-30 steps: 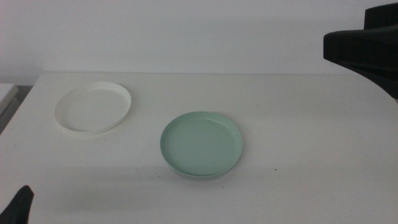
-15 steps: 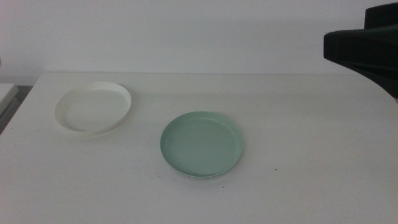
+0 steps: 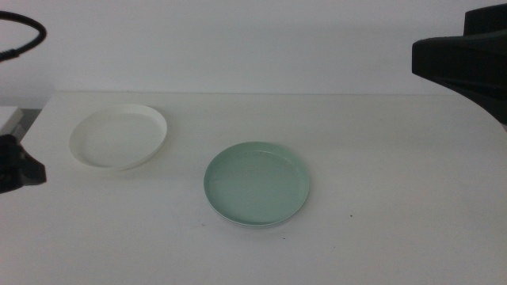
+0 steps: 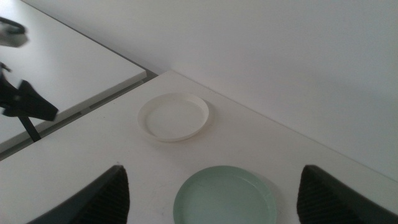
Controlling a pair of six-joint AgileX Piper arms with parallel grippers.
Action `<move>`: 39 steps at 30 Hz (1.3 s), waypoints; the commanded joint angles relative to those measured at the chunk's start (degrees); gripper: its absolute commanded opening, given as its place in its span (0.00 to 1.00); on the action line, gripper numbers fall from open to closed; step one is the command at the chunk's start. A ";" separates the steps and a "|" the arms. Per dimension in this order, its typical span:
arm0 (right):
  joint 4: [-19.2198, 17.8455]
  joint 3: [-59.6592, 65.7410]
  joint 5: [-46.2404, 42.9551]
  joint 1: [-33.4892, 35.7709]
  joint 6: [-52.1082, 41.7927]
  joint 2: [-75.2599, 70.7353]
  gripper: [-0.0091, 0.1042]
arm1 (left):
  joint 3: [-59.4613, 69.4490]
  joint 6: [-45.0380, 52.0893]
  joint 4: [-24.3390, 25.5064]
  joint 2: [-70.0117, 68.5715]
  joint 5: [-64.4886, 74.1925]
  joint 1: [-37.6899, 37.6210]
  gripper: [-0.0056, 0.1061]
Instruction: Stack the three bowls on top of each other.
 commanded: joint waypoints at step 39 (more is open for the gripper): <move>0.02 0.25 -0.48 0.15 0.09 -0.17 0.90 | -68.80 -5.71 9.47 76.14 5.76 -3.25 0.67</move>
